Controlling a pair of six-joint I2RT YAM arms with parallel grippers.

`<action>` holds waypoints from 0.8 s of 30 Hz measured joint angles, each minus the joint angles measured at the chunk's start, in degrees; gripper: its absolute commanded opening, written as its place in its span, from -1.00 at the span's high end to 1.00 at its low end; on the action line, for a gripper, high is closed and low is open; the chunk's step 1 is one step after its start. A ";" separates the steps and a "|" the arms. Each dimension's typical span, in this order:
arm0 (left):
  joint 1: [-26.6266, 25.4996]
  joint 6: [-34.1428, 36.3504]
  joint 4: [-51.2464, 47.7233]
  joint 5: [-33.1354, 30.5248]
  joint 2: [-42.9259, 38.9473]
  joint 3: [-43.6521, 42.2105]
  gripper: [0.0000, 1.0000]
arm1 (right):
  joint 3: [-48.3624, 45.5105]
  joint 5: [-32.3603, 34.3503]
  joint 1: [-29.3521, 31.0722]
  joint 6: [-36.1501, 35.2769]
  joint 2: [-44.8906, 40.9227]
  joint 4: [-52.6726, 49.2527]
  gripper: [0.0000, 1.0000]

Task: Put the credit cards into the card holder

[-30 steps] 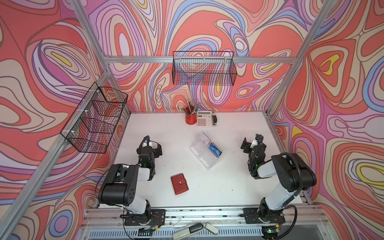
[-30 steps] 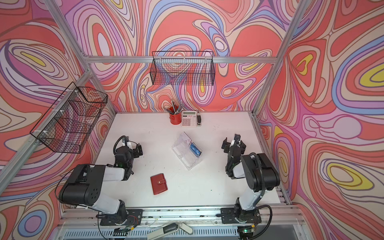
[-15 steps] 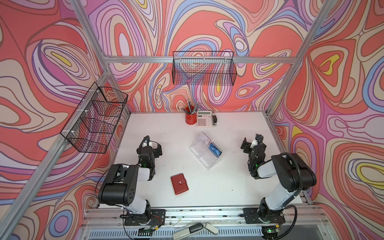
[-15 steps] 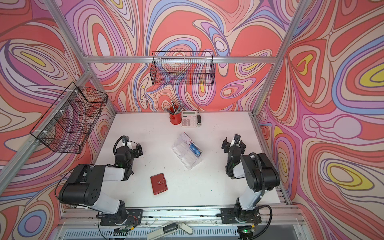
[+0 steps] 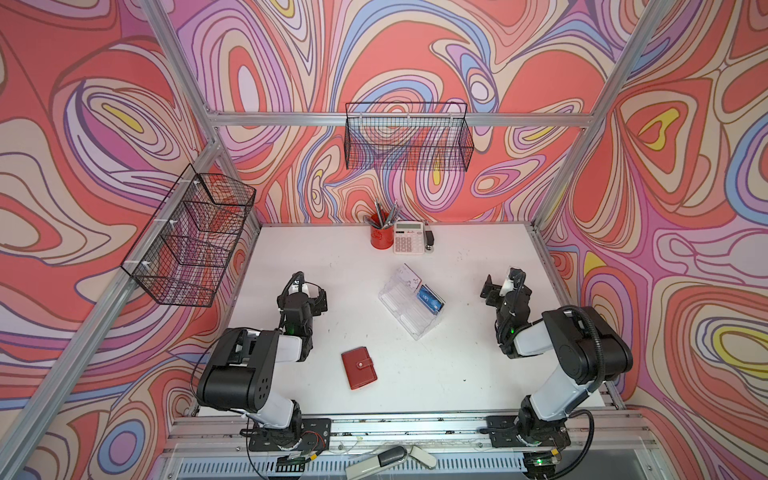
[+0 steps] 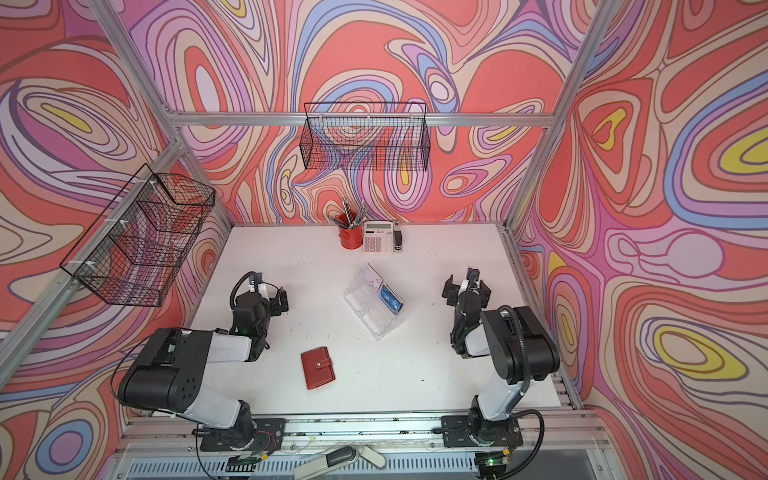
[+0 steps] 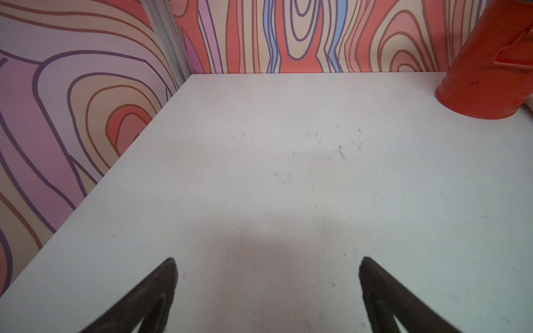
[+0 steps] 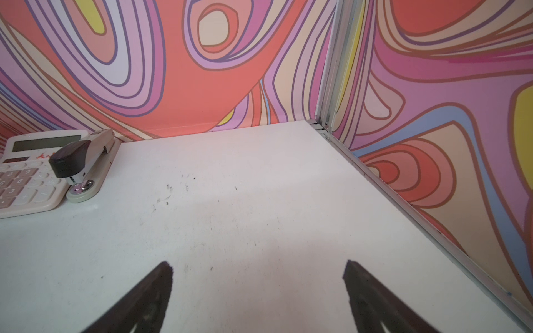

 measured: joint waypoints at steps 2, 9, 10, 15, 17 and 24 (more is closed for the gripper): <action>0.00 0.04 0.00 -0.09 0.00 0.00 -0.99 | -0.15 0.04 0.42 -0.35 0.00 0.66 -0.97; 0.00 0.04 0.00 -0.24 0.00 0.00 -0.99 | -0.39 0.26 0.98 -1.11 0.00 1.51 -0.96; 0.00 0.07 0.00 -0.24 0.00 0.00 -0.99 | -0.39 0.31 0.98 -1.11 0.00 1.53 -0.96; 0.00 0.07 0.00 -0.26 0.00 0.00 -1.00 | -0.39 0.31 1.09 -1.11 0.00 1.53 -0.96; 0.00 0.07 0.00 -0.26 0.00 0.00 -0.99 | -0.57 0.35 1.09 -1.14 0.00 1.99 -0.96; -0.90 0.44 2.73 -1.95 0.00 -1.31 -0.99 | -12.17 8.09 4.87 -1.64 -5.92 11.43 -0.96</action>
